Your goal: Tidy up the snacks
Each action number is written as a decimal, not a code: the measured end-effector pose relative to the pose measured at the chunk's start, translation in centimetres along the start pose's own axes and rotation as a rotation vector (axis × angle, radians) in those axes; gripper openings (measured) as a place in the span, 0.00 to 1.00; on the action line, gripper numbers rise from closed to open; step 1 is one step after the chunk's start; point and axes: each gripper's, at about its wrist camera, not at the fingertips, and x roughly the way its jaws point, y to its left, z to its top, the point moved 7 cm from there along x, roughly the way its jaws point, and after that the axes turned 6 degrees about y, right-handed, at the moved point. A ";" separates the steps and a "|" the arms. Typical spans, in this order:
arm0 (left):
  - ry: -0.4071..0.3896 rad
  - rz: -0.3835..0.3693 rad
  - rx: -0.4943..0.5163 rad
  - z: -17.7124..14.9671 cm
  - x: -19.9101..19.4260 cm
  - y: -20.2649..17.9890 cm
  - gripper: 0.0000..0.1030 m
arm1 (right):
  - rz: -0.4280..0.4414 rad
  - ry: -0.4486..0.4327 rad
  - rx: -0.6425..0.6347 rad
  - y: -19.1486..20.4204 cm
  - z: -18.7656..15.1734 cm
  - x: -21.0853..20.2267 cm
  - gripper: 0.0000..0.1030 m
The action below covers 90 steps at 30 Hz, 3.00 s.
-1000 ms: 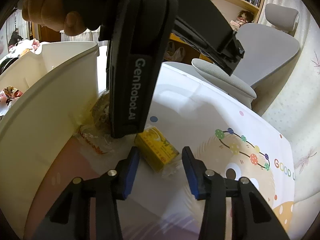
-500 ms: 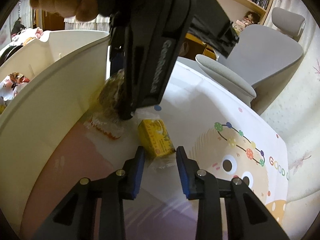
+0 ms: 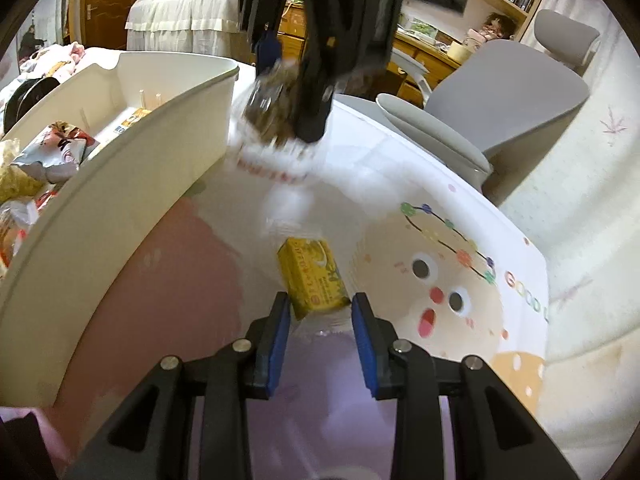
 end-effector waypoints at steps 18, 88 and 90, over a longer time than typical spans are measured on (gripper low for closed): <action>-0.311 -0.095 -0.088 -14.0 -12.0 -1.6 0.46 | -0.072 -0.083 0.073 3.1 0.2 -11.3 0.30; -0.763 0.053 -0.312 -46.3 -9.6 -18.8 0.99 | 0.282 0.000 0.561 5.9 -17.6 -36.1 1.00; -0.752 0.100 -0.332 -47.3 -9.0 -19.0 0.99 | 0.237 -0.005 0.527 6.5 -17.9 -36.8 1.00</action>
